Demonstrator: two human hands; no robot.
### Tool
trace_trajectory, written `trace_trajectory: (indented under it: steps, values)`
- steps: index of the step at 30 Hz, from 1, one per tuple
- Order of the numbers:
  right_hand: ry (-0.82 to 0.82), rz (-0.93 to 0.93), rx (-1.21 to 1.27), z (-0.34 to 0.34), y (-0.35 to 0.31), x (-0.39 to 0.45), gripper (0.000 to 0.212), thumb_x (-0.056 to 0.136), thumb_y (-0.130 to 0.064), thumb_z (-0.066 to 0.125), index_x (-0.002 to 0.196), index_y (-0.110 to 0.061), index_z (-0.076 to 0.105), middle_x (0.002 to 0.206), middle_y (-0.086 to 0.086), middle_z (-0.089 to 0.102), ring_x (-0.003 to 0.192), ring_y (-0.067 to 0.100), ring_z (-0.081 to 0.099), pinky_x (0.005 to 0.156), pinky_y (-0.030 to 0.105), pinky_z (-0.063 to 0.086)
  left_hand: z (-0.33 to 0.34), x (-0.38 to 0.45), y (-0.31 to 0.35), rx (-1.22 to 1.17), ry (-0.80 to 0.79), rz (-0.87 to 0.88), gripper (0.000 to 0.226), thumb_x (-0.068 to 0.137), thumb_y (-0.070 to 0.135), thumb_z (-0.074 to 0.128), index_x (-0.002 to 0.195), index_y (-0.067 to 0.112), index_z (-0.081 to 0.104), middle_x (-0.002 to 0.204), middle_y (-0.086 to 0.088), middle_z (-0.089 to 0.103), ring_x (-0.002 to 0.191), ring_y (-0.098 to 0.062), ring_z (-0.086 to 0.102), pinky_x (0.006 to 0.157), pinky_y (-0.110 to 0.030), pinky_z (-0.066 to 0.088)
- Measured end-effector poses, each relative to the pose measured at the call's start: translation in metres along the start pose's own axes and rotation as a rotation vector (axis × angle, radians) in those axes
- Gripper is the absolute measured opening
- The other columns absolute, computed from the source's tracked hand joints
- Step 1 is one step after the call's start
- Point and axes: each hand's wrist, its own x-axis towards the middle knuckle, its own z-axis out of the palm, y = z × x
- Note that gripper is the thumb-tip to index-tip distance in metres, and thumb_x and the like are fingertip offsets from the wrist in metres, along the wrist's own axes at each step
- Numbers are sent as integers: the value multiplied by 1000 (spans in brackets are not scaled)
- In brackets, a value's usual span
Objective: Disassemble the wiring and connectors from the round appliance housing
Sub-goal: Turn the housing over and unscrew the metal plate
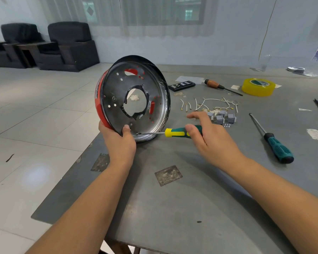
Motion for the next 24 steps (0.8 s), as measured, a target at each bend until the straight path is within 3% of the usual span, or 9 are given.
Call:
trace_trajectory:
  steps: [2, 4, 9, 12, 14, 16, 18, 21, 24]
  values:
    - [-12, -92, 96, -2, -2, 0, 36, 97, -33, 55, 131, -25, 47, 95, -14, 55, 88, -2, 55, 74, 10, 40, 0, 0, 0, -2, 2, -1, 67, 103, 10, 62, 158, 20, 26, 147, -3, 55, 132, -24, 55, 119, -45, 44]
    - [-63, -163, 131, -3, 0, -3, 48, 88, -19, 64, 134, -19, 49, 109, -5, 52, 101, -1, 52, 88, 9, 38, 0, 0, 1, -6, 7, -6, 66, 103, 10, 62, 158, 20, 26, 147, -2, 54, 133, -23, 54, 119, -45, 43]
    - [-47, -13, -75, -2, 5, 0, 50, 102, -58, 33, 148, -36, 33, 71, -9, 61, 68, 11, 59, 65, 36, 47, -1, 0, 1, -9, -6, -4, 67, 103, 10, 62, 158, 22, 26, 146, 0, 55, 134, -22, 54, 120, -40, 42]
    - [-59, -134, 93, -3, 5, -3, 47, 96, -28, 62, 140, -29, 45, 97, -21, 53, 85, 4, 56, 74, 17, 43, -1, -1, 1, -5, -5, -2, 67, 103, 11, 62, 159, 23, 26, 146, 1, 55, 133, -20, 54, 117, -33, 41]
    - [-78, -105, 177, -3, 7, -5, 54, 89, -26, 70, 137, -31, 45, 103, -18, 54, 90, 6, 57, 77, 15, 45, -1, -1, 1, -9, -2, -1, 67, 103, 10, 62, 159, 22, 26, 146, 1, 54, 133, -20, 54, 118, -35, 42]
    - [-63, -21, 106, -4, 7, -5, 50, 95, -53, 55, 140, -35, 43, 84, -12, 60, 77, 8, 59, 71, 24, 48, -1, -1, 1, -10, -6, 8, 67, 103, 9, 62, 158, 22, 27, 147, 1, 54, 133, -19, 54, 118, -35, 42]
    - [-70, 34, 20, -3, 8, -3, 49, 101, -62, 34, 142, -36, 41, 69, -5, 63, 67, 11, 61, 68, 37, 51, -1, -1, 1, -14, -6, 12, 67, 102, 9, 62, 158, 21, 27, 146, 1, 54, 132, -18, 53, 117, -32, 41]
    - [-29, 7, 130, -1, 8, -1, 37, 102, -36, 53, 138, -31, 47, 90, -4, 64, 78, 11, 60, 71, 23, 49, -1, 0, 0, -15, -1, 7, 66, 103, 9, 62, 158, 21, 27, 143, 4, 53, 129, -15, 53, 111, -26, 40]
    - [-39, -18, 175, -1, 13, -2, 46, 85, 1, 69, 126, -18, 58, 111, -2, 58, 100, 6, 56, 83, 14, 45, 0, 0, 0, -16, -1, 3, 65, 103, 10, 63, 158, 20, 28, 143, 4, 53, 127, -14, 52, 111, -26, 40]
